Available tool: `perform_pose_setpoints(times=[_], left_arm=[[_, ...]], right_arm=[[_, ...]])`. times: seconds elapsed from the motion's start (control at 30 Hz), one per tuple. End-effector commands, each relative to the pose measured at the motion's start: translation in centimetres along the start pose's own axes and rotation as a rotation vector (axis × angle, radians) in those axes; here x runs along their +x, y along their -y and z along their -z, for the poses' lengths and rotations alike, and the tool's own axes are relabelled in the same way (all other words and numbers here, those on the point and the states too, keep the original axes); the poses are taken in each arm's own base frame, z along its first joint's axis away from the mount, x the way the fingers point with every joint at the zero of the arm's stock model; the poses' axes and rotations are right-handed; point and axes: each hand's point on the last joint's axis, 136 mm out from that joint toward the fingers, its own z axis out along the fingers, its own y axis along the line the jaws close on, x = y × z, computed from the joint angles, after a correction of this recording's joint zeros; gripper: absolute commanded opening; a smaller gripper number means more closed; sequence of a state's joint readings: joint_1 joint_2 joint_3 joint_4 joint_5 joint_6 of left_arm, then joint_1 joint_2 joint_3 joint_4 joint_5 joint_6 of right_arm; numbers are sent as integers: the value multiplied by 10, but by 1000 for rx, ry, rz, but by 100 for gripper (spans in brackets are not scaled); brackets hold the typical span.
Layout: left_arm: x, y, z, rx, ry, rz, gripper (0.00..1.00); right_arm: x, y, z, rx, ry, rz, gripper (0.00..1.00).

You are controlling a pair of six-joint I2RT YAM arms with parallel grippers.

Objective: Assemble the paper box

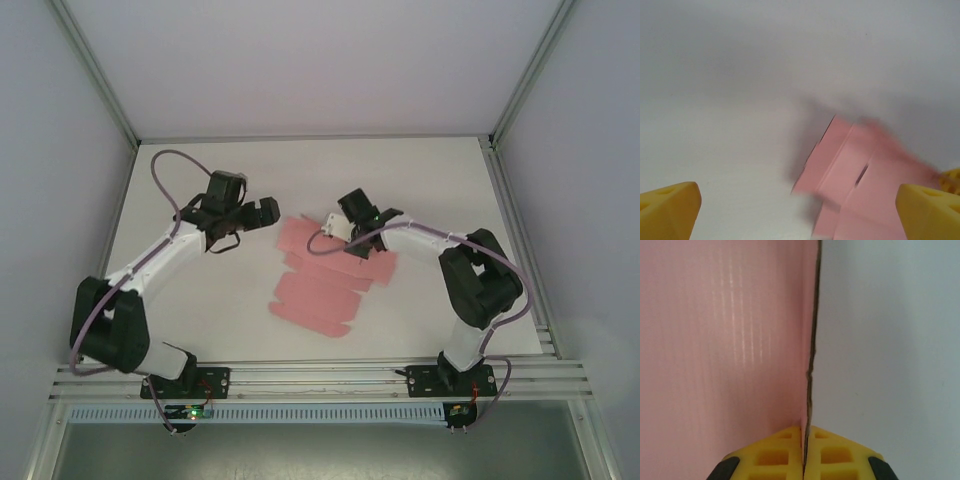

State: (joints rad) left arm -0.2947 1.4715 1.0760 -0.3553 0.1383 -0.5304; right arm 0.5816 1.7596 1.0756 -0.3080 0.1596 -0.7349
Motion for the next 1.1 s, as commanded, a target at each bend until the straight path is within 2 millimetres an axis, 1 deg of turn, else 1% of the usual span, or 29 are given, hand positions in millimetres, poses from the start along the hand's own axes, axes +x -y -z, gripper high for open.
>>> perform_pose_setpoints(times=[0.0, 0.07, 0.17, 0.27, 0.4, 0.53, 0.7, 0.83, 0.9, 1.0, 1.07], left_arm=[[-20, 0, -13, 11, 2, 9, 100], [-27, 1, -25, 29, -13, 17, 100], [-27, 14, -44, 107, -70, -19, 100], [-14, 32, -59, 234, -156, -79, 100], [8, 30, -72, 266, -238, -110, 100], [28, 36, -71, 323, -285, -161, 100], [42, 37, -60, 341, -286, -221, 100], [56, 42, -65, 323, -310, -278, 100], [56, 49, -69, 328, -308, -284, 100], [47, 61, -77, 320, -277, -261, 100], [41, 64, -85, 279, -246, -251, 100]], right_arm=[[-20, 18, 11, 185, 102, 161, 0], [-25, 15, 15, 180, 150, 158, 0], [-29, 14, 21, 172, 179, 143, 0], [-30, 16, 26, 179, 198, 135, 0], [-31, 17, 32, 181, 221, 119, 0], [-30, 18, 35, 170, 226, 93, 0], [-29, 25, 38, 173, 235, 43, 0], [-35, 21, 44, 153, 273, 41, 0], [-38, 17, 45, 147, 282, 58, 0], [-43, 11, 46, 150, 287, 77, 0], [-47, 8, 46, 157, 296, 80, 0]])
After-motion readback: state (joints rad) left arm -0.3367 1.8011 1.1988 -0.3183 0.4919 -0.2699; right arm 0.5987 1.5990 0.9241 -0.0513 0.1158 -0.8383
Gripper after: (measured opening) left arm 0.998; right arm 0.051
